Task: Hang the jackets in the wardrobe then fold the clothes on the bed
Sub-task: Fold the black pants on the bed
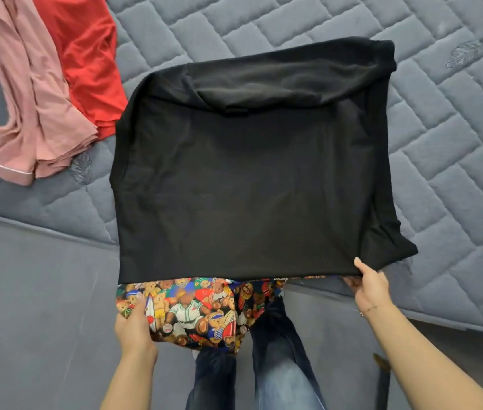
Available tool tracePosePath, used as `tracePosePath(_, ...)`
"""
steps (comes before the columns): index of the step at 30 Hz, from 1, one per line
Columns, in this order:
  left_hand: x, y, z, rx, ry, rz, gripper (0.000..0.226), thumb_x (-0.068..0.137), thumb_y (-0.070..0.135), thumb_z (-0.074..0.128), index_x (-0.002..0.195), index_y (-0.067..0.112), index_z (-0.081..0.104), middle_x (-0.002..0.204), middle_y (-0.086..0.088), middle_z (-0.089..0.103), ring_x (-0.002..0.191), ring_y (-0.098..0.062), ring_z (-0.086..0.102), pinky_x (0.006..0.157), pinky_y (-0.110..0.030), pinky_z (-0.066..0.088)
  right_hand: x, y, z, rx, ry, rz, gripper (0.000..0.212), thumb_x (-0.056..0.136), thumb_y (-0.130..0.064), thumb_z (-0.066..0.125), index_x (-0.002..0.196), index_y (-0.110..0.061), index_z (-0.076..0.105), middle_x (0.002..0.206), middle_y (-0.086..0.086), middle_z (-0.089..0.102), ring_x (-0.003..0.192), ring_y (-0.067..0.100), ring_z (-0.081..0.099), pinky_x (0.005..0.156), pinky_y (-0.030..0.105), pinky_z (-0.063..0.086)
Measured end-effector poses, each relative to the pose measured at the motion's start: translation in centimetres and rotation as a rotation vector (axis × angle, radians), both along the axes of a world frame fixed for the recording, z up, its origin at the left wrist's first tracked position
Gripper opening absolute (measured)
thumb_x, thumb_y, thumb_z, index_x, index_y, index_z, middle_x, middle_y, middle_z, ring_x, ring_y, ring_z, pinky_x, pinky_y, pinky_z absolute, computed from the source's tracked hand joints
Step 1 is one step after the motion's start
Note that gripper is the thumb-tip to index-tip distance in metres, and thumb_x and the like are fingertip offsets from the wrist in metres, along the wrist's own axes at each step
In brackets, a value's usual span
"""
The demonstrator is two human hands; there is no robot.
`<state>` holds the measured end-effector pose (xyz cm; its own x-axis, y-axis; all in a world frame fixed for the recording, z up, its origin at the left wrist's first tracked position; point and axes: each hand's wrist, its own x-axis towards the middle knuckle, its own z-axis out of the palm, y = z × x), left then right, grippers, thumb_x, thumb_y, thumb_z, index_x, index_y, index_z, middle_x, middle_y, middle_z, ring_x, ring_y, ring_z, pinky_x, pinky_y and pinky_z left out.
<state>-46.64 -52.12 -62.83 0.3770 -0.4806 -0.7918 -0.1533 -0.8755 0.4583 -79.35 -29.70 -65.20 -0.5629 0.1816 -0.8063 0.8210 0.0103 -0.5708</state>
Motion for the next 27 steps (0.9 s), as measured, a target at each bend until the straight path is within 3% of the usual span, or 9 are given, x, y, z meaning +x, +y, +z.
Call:
tracePosePath(4,0.2,-0.1,2.1,0.067,0.079,0.029,0.023,0.096,0.03,0.061,0.107,0.01,0.058,0.098,-0.012,0.07,0.085,-0.03,0.068,0.072,-0.04,0.056,0.5,1.1,0.0,-0.053,-0.038,-0.06,0.031,0.095,-0.005,0.057,0.125,-0.009,0.049,0.111,0.009,0.064,0.08,0.017,0.064,0.054,0.025,0.058)
tracePosePath(7,-1.6,-2.2,4.5,0.039,0.238,0.029,0.022,0.098,0.03,0.052,0.1,0.012,0.065,0.083,-0.006,0.075,0.07,-0.022,0.072,0.059,-0.035,0.059,-1.5,0.0,1.3,-0.143,-0.031,-0.079,0.004,0.095,-0.015,0.054,0.095,-0.018,0.057,0.077,-0.003,0.065,0.061,0.01,0.064,0.053,0.022,0.054)
tracePosePath(8,-2.7,-3.4,5.5,0.009,0.278,0.034,0.024,0.099,0.029,0.05,0.096,0.013,0.068,0.082,-0.005,0.075,0.069,-0.021,0.072,0.057,-0.035,0.059,-2.4,-0.6,1.8,-0.174,-0.019,-0.084,0.009,0.095,-0.019,0.053,0.086,-0.021,0.057,0.067,-0.006,0.064,0.059,0.009,0.063,0.055,0.023,0.053)
tracePosePath(10,-5.4,-6.1,7.2,-0.065,0.356,0.026,0.031,0.099,0.028,0.047,0.092,0.014,0.073,0.096,-0.009,0.074,0.081,-0.024,0.072,0.068,-0.04,0.061,-4.7,-2.1,2.9,-0.231,0.019,-0.092,0.018,0.095,-0.024,0.049,0.077,-0.022,0.053,0.053,-0.01,0.061,0.055,0.008,0.062,0.062,0.024,0.05)
tracePosePath(12,-8.4,-9.4,8.5,-0.11,0.42,0.01,0.035,0.1,0.029,0.045,0.12,0.009,0.066,0.12,-0.015,0.066,0.106,-0.031,0.066,0.093,-0.049,0.053,-7.2,-3.8,4.0,-0.276,0.05,-0.088,0.025,0.096,-0.026,0.045,0.072,-0.019,0.048,0.049,-0.008,0.058,0.052,0.009,0.063,0.069,0.025,0.051)
tracePosePath(17,-16.0,-17.6,9.0,-0.16,0.501,-0.042,0.03,0.101,0.033,0.044,0.118,0.013,0.058,0.126,-0.014,0.062,0.115,-0.03,0.061,0.104,-0.048,0.045,-13.8,-9.7,5.6,-0.401,0.086,-0.029,0.028,0.096,-0.026,0.047,0.081,-0.007,0.06,0.07,0.004,0.073,0.075,0.016,0.073,0.083,0.026,0.057)
tracePosePath(20,-18.8,-20.3,7.5,-0.263,0.581,-0.023,0.035,0.102,0.033,0.044,0.083,0.017,0.069,0.089,-0.001,0.072,0.084,-0.015,0.069,0.1,-0.036,0.046,-16.7,-13.1,4.8,-0.435,0.078,0.09,0.03,0.098,-0.026,0.046,0.087,-0.004,0.065,0.082,0.008,0.075,0.085,0.018,0.072,0.088,0.027,0.056)
tracePosePath(24,-19.5,-19.7,3.7,-0.209,0.438,-0.271,0.031,0.103,0.034,0.042,0.125,0.019,0.058,0.124,0.009,0.067,0.113,-0.003,0.06,0.102,-0.033,0.041,-18.0,-15.0,2.5,-0.405,0.03,0.305,0.034,0.103,-0.025,0.038,0.126,-0.006,0.057,0.122,0.009,0.063,0.117,0.019,0.058,0.108,0.032,0.041)
tracePosePath(27,-18.9,-16.0,0.9,-0.245,0.048,-0.445,0.038,0.097,0.018,0.056,0.134,0.012,0.048,0.139,-0.006,0.055,0.122,-0.017,0.054,0.105,-0.04,0.04,-17.5,-13.8,1.9,-0.247,0.163,0.423,0.026,0.099,-0.011,0.046,0.12,-0.008,0.06,0.113,0.007,0.068,0.106,0.015,0.065,0.096,0.027,0.05)
